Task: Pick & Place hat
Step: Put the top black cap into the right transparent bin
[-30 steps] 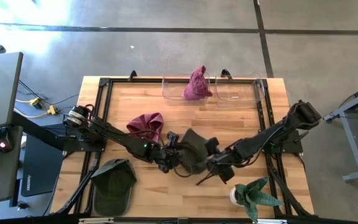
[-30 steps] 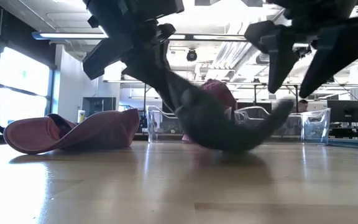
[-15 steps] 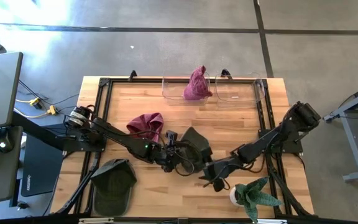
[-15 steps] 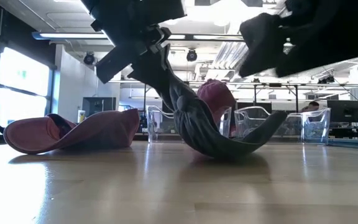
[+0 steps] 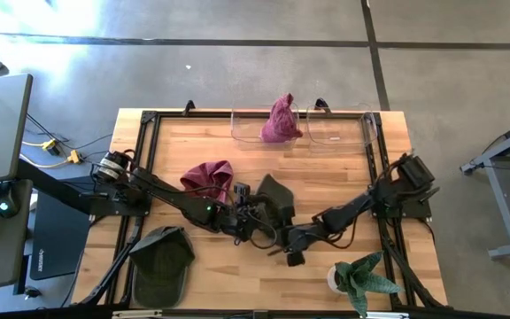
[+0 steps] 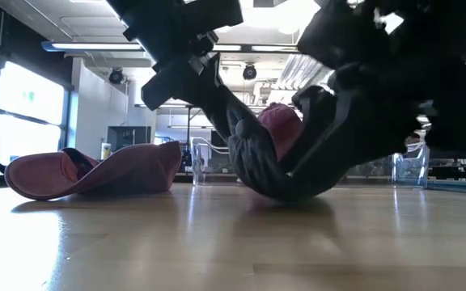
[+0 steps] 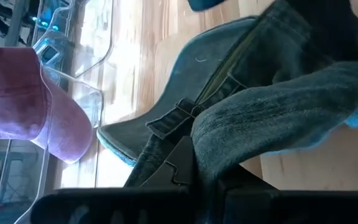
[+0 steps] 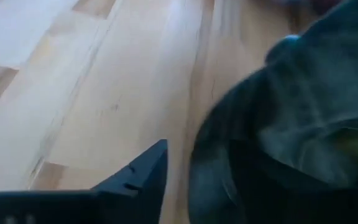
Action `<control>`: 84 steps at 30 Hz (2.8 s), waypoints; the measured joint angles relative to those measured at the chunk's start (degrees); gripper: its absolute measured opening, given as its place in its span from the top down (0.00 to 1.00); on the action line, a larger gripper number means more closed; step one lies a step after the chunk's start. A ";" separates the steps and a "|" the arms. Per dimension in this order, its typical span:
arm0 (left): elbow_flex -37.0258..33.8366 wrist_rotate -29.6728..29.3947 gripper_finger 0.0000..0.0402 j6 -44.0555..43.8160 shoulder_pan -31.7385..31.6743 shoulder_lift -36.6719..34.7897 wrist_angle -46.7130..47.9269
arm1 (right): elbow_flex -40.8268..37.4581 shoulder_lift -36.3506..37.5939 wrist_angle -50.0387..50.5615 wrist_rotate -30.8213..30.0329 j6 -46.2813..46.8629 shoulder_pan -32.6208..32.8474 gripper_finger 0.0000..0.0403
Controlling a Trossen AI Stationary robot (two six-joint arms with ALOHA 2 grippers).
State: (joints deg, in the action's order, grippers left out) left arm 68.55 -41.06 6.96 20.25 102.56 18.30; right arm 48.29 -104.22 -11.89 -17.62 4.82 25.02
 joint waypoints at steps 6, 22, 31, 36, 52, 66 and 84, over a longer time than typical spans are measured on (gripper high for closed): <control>0.02 0.02 1.00 -0.37 0.02 0.00 2.26 | 0.06 -0.41 7.87 1.13 -2.91 -1.65 0.77; 0.09 9.50 1.00 3.09 1.14 -0.07 0.47 | -0.22 13.75 27.47 7.01 -7.20 -1.82 0.84; 0.09 10.54 1.00 3.06 1.11 -0.07 -2.26 | -0.48 14.49 16.56 8.55 -4.83 -1.69 0.46; 0.09 10.51 1.00 3.01 1.14 -0.07 -3.10 | -0.46 10.34 9.44 5.07 -4.61 -0.49 0.35; 0.07 4.86 1.00 -1.77 1.07 -0.07 -12.77 | -0.34 23.58 26.50 -5.66 5.35 0.75 0.35; 0.07 4.09 1.00 -6.04 0.53 -0.07 -15.21 | -0.35 17.90 16.65 -13.74 2.75 4.22 0.35; 0.07 3.84 1.00 -24.20 -5.64 -0.07 -7.83 | -0.35 19.57 17.49 -19.00 7.85 3.27 0.35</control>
State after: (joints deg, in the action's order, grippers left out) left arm 68.62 -37.21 -17.23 14.61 102.50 10.47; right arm 47.94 -84.65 5.60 -36.62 12.67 28.29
